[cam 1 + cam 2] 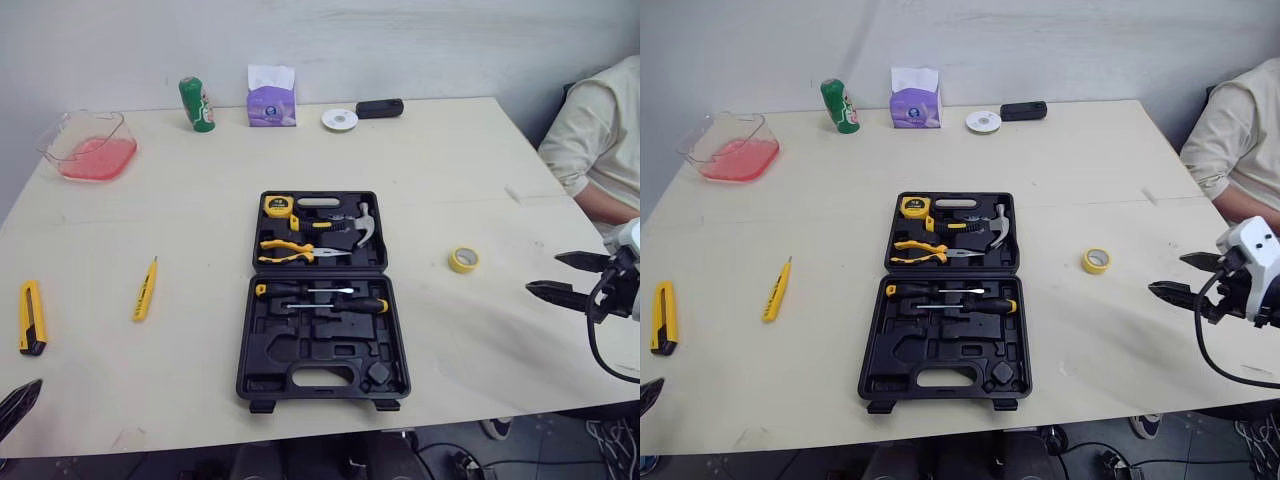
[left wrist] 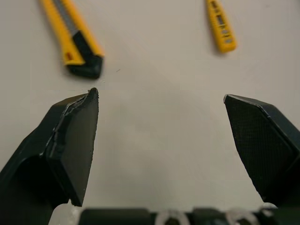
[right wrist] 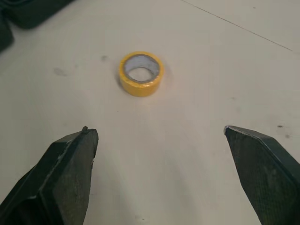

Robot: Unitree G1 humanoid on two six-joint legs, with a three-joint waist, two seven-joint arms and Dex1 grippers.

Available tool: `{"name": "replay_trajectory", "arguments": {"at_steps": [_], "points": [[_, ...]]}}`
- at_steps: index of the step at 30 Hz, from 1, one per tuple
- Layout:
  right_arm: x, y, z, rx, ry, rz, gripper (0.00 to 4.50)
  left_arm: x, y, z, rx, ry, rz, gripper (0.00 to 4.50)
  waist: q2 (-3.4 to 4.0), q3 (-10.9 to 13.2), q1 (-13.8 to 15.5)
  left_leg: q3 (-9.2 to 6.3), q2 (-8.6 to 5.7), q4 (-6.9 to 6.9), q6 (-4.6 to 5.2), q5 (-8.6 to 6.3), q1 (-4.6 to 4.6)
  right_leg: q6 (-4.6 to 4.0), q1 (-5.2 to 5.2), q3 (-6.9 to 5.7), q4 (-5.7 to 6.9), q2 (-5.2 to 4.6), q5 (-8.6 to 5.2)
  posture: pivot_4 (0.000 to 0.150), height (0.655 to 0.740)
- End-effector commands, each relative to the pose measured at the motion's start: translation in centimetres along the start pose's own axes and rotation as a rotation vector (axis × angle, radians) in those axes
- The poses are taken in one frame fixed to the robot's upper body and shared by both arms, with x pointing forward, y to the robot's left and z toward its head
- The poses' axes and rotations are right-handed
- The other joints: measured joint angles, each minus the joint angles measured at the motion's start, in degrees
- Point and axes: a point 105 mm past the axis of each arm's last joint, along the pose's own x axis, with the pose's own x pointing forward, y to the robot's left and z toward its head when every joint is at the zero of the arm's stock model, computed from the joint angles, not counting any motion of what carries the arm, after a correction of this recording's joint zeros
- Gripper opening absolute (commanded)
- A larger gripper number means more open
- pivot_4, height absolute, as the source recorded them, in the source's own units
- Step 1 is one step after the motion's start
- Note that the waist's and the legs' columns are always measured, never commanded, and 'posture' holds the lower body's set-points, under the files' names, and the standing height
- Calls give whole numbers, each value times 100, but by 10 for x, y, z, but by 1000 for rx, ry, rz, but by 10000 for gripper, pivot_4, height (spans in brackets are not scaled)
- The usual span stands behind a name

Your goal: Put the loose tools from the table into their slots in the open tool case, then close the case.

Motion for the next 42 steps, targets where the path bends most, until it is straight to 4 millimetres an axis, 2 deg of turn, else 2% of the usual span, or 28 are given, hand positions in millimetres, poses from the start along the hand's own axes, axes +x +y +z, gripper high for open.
{"name": "replay_trajectory", "arguments": {"at_steps": [1, 4, 7, 12, 15, 17, 22, 25, 28, 31, 36, 39, 42], "points": [[-9, -11, 10, -55, -10, -39, 44570, -10, 11, 4, 33, -9, 49, 45000, 0, 0, -6, 0, 1, 0, 1, -1, 0, 1, 0, 0, 0, 0, 0, 1500, 7244], [-5, -13, 13, -80, -5, -43, 44570, -10, 7, -3, 41, 26, 44, 45000, 1, 2, -52, 4, 7, -1, -24, -20, 0, 11, -1, 0, 0, 1, 7, 1500, 7244], [0, -3, 20, -101, -18, 6, 44570, -1, -6, 3, 39, 4, -1, 45000, 2, 2, -116, 4, 12, -3, -33, -28, 0, 65, -3, -2, 2, 3, 37, 1500, 7244], [11, 22, 44, -141, -76, 109, 44570, 19, -38, 18, 34, -25, -86, 45000, 22, 14, -139, 1, 16, -5, -37, -29, 0, 81, -3, -2, 5, 5, 46, 1500, 7244], [31, 72, 88, -160, -221, 299, 44570, 51, -76, 23, 87, 13, -155, 45000, 38, 24, -165, 3, 17, -6, -39, -31, 2, 83, -3, 5, 9, 6, 47, 1500, 7244], [40, 105, 113, -111, -325, 429, 44570, 66, -84, 21, 84, 46, -121, 45000, 39, 26, -166, 2, 15, -6, -41, -30, 8, 84, -3, 20, 23, 13, 48, 1500, 7244], [49, 171, 128, -241, -347, 681, 44570, 93, -95, 36, -62, 35, -96, 45000, 35, 27, -119, -11, 21, -17, -36, -22, 10, 80, -9, 23, 32, 30, 46, 1500, 7244], [50, 195, 145, -255, -410, 791, 44570, 108, -96, 41, -87, 90, -78, 45000, 30, 30, -124, -9, 19, -10, -62, -6, 4, 82, -10, 19, 30, 27, 47, 1500, 7244], [51, 206, 150, -307, -422, 844, 44570, 115, -96, 41, -61, 129, -70, 45000, 26, 28, -136, -7, 15, 0, -59, -7, 3, 86, -9, 19, 32, 23, 49, 1500, 7244], [61, 217, 166, -281, -495, 880, 44570, 133, -91, 30, -83, 190, 0, 45000, 26, 28, -149, 3, 13, 0, -58, -7, 11, 85, -9, 25, 37, 23, 49, 1500, 7244], [75, 234, 161, -280, -501, 906, 44570, 145, -109, 20, -60, 235, -32, 45000, 25, 27, -118, -7, 16, -4, -74, 7, 13, 77, -10, 18, 52, 24, 46, 1500, 7244], [77, 236, 164, -289, -511, 905, 45000, 148, -115, 16, -13, 264, -38, 36700, 25, 27, -113, -7, 7, -3, -68, 11, 13, 78, -9, 17, 56, 11, 47, 1500, 7244], [79, 236, 165, -308, -509, 901, 45000, 150, -114, 16, 4, 260, -31, 23328, 25, 27, -114, -7, 0, -2, -64, 13, 15, 81, -8, 18, 59, 4, 49, 1500, 7244]]}}
